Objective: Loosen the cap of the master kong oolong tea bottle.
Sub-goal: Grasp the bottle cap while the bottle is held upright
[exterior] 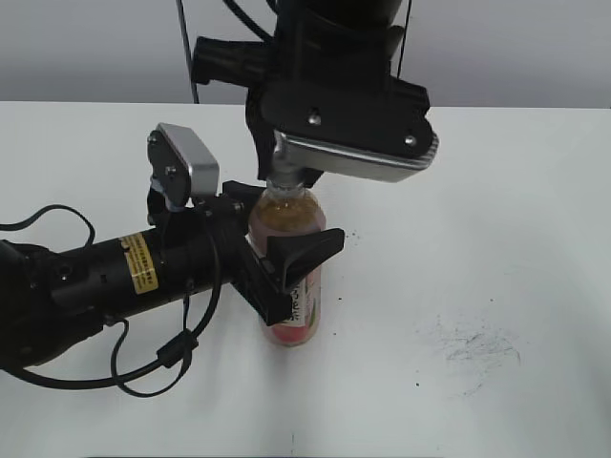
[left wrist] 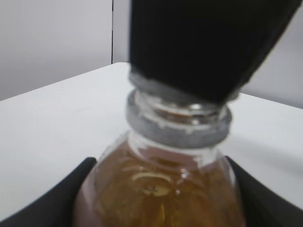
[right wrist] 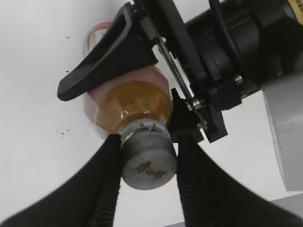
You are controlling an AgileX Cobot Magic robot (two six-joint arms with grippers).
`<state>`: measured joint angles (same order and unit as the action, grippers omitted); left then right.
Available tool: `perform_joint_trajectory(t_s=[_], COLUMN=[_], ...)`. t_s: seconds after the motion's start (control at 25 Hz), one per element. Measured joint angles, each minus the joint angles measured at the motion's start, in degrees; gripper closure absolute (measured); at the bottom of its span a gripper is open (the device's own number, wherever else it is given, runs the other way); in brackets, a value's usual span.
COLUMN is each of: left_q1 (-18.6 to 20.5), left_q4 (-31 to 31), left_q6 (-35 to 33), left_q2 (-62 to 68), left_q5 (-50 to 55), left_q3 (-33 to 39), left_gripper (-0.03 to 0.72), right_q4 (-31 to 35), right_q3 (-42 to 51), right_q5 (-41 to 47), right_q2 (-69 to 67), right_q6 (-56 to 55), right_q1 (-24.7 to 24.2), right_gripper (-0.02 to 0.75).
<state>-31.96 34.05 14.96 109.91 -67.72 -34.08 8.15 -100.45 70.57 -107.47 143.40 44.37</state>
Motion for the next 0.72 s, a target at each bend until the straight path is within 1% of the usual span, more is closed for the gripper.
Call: perform_joint_trajectory(t_s=[0.36,0.56,0.72], left_q1=[0.0,0.0,0.0], left_q4=[-0.1,-0.2,-0.2], left_q6=[0.1,0.2,0.2], left_q2=[0.0,0.0,0.0], left_q5=[0.1,0.1,0.1], left_q3=[0.0,0.0,0.0], left_gripper=[0.241,0.241,0.241], right_q4=[0.0,0.0,0.0], right_q3=[0.0,0.0,0.0], right_q5=[-0.1,-0.2,-0.2], right_q2=[0.0,0.0,0.0], right_q6=[9.2,18.6,21.3], right_q1=[0.0,0.0,0.0], right_gripper=[0.468,0.468,0.468])
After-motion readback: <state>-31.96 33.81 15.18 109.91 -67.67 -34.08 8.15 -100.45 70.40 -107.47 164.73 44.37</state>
